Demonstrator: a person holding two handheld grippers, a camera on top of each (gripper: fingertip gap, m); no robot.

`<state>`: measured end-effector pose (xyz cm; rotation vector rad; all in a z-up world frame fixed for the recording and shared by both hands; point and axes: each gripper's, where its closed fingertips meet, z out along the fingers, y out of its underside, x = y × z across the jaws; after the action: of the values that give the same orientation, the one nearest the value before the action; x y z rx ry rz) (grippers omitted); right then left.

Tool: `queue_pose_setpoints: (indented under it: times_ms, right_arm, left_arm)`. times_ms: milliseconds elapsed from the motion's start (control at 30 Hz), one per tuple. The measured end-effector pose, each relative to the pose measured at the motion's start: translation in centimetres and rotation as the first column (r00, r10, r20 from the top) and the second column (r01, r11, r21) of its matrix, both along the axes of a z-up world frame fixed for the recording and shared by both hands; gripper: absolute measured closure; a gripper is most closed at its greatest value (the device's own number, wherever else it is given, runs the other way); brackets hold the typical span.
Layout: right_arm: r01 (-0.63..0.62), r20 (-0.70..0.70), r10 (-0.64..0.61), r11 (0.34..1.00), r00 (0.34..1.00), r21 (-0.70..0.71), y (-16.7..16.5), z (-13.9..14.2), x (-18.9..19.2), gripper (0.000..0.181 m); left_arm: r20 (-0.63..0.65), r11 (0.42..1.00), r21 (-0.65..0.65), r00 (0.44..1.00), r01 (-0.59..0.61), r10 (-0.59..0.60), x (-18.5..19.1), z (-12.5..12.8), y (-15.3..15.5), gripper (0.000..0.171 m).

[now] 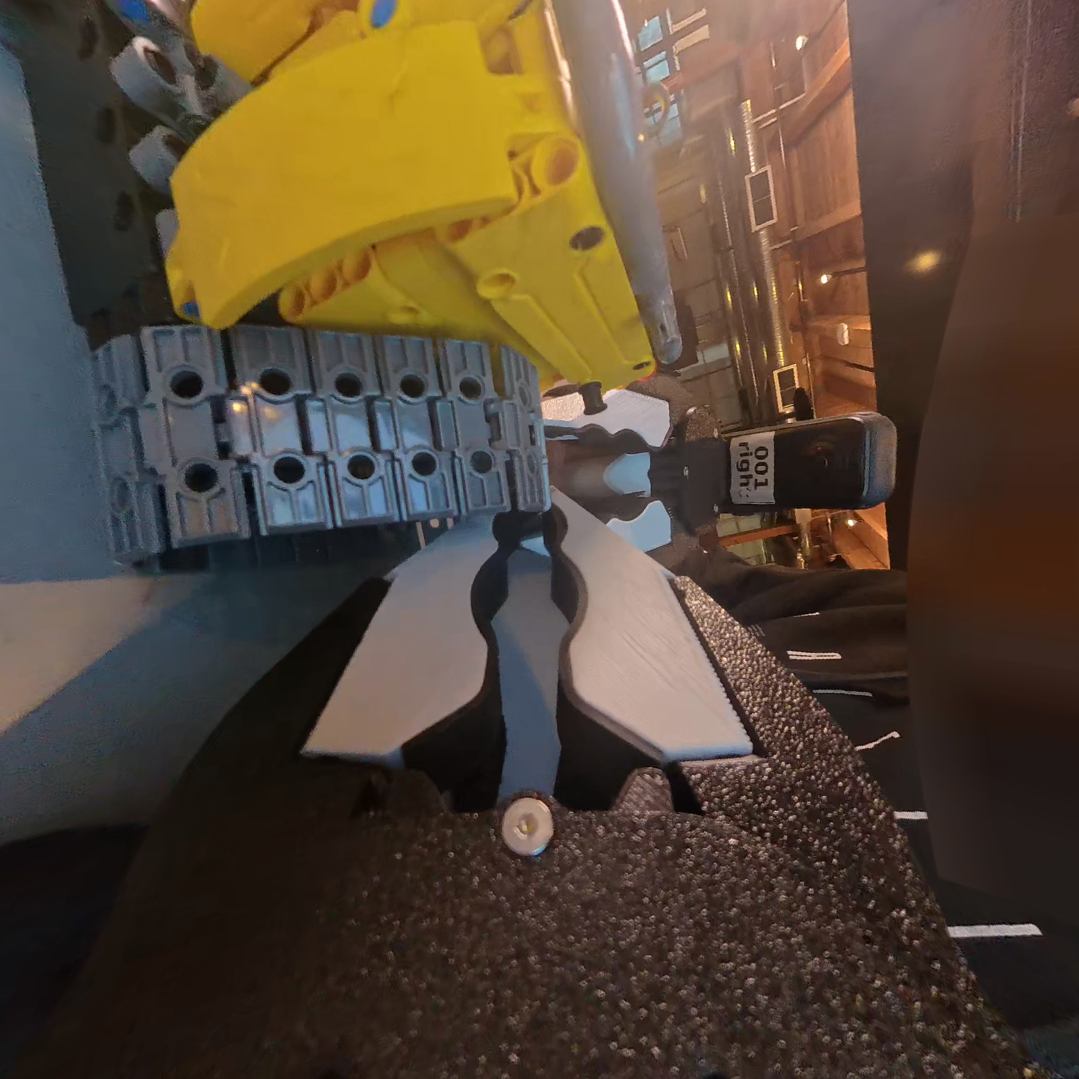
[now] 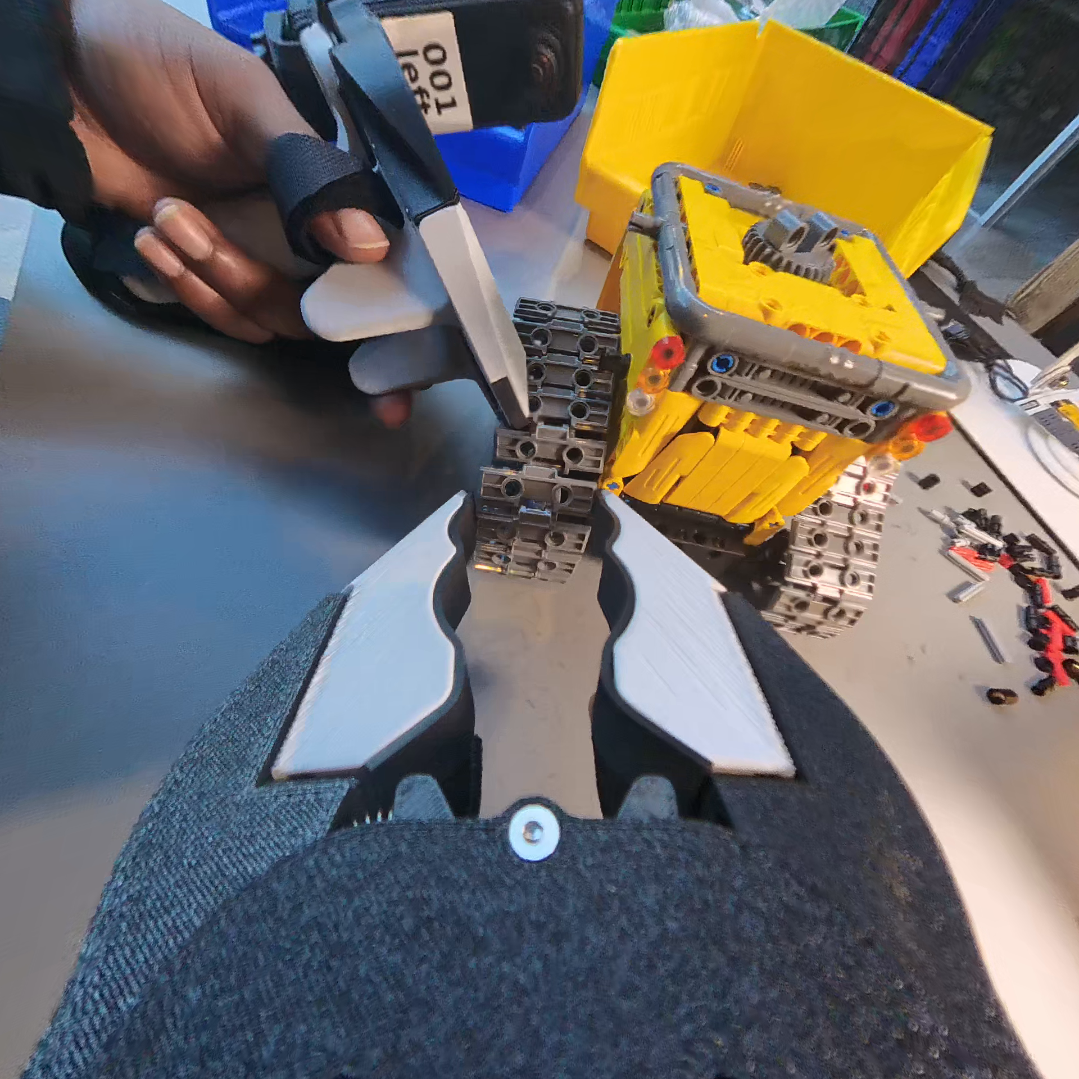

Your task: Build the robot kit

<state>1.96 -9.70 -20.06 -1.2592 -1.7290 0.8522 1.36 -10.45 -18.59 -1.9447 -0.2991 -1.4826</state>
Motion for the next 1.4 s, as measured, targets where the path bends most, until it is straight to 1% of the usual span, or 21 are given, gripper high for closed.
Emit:
queue_pose_setpoints:
  times_ms: [167,233,300,333,400,500,633,700,733,833,900,1000,1067,1133,1233,1333,1400]
  right_arm:
    - [0.007,0.015,-0.007,1.000,1.000,-0.006,0.0,-0.4,-0.2,0.141]
    - [0.016,0.016,-0.016,1.000,1.000,-0.015,0.1,-0.4,-0.3,0.141]
    - [0.025,0.014,-0.024,1.000,1.000,-0.017,0.2,-0.5,-0.3,0.141]
    - [0.025,0.014,-0.025,0.999,1.000,-0.021,0.3,-0.5,-0.3,0.141]
    - [0.023,0.012,-0.022,0.999,1.000,-0.037,0.3,-0.5,-0.4,0.141]
    - [0.022,0.011,-0.022,0.999,1.000,-0.045,0.3,-0.5,-0.4,0.141]
    - [0.022,0.011,-0.021,0.999,1.000,-0.048,0.3,-0.5,-0.3,0.141]
    - [0.025,0.011,-0.024,0.998,1.000,-0.058,0.4,-0.5,-0.3,0.141]
    - [0.024,0.011,-0.023,0.998,1.000,-0.065,0.4,-0.5,-0.3,0.141]
    - [0.026,0.007,-0.026,0.998,1.000,-0.063,0.4,-0.4,-0.2,0.141]
    - [0.026,0.006,-0.026,0.997,1.000,-0.071,0.4,-0.4,-0.2,0.141]
    - [0.025,0.008,-0.025,0.996,1.000,-0.087,0.5,-0.4,-0.2,0.141]
    - [0.022,0.006,-0.021,0.995,1.000,-0.093,0.4,-0.3,-0.1,0.141]
    - [0.019,0.007,-0.019,0.995,1.000,-0.097,0.4,-0.3,-0.1,0.141]
    - [0.011,0.009,-0.010,0.993,1.000,-0.119,0.3,-0.1,0.0,0.141]
    - [0.003,-0.007,-0.004,0.991,1.000,-0.130,0.3,0.2,0.0,0.142]
    - [0.007,-0.014,-0.008,0.992,1.000,-0.128,0.3,0.3,0.1,0.142]
  left_arm:
    - [-0.094,0.999,0.017,0.995,-0.028,0.029,0.0,-0.4,0.2,0.159]
    - [-0.165,0.998,0.036,0.984,-0.060,0.065,0.0,-0.7,0.4,0.159]
    - [-0.210,0.993,0.062,0.972,-0.097,0.108,0.1,-0.7,0.6,0.157]
    - [-0.247,0.990,0.077,0.960,-0.118,0.133,0.0,-0.8,0.7,0.158]
    - [-0.351,0.981,0.139,0.919,-0.137,0.178,0.0,-1.0,0.7,0.160]
    - [-0.433,0.964,0.206,0.868,-0.168,0.244,0.1,-1.1,0.7,0.161]
    - [-0.553,0.943,0.286,0.774,-0.172,0.309,0.1,-1.3,0.7,0.159]
    - [-0.565,0.935,0.298,0.754,-0.192,0.335,0.2,-1.2,0.9,0.158]
    - [-0.556,0.930,0.304,0.755,-0.204,0.347,0.2,-1.1,0.9,0.157]
    - [-0.484,0.924,0.298,0.796,-0.239,0.362,0.6,-0.7,1.2,0.149]
    - [-0.437,0.922,0.282,0.819,-0.266,0.371,0.5,-0.7,1.2,0.152]
    - [-0.311,0.929,0.230,0.883,-0.290,0.352,0.4,-0.5,1.2,0.156]
    - [-0.264,0.938,0.208,0.908,-0.276,0.326,0.5,-0.5,1.0,0.164]
    - [-0.227,0.945,0.201,0.926,-0.257,0.301,0.8,-0.3,0.7,0.167]
    - [-0.194,0.955,0.188,0.944,-0.230,0.266,0.8,-0.3,0.3,0.168]
    - [-0.112,0.965,0.152,0.966,-0.215,0.233,0.8,0.0,0.2,0.168]
    - [-0.093,0.969,0.123,0.970,-0.214,0.226,0.8,-0.4,0.3,0.169]
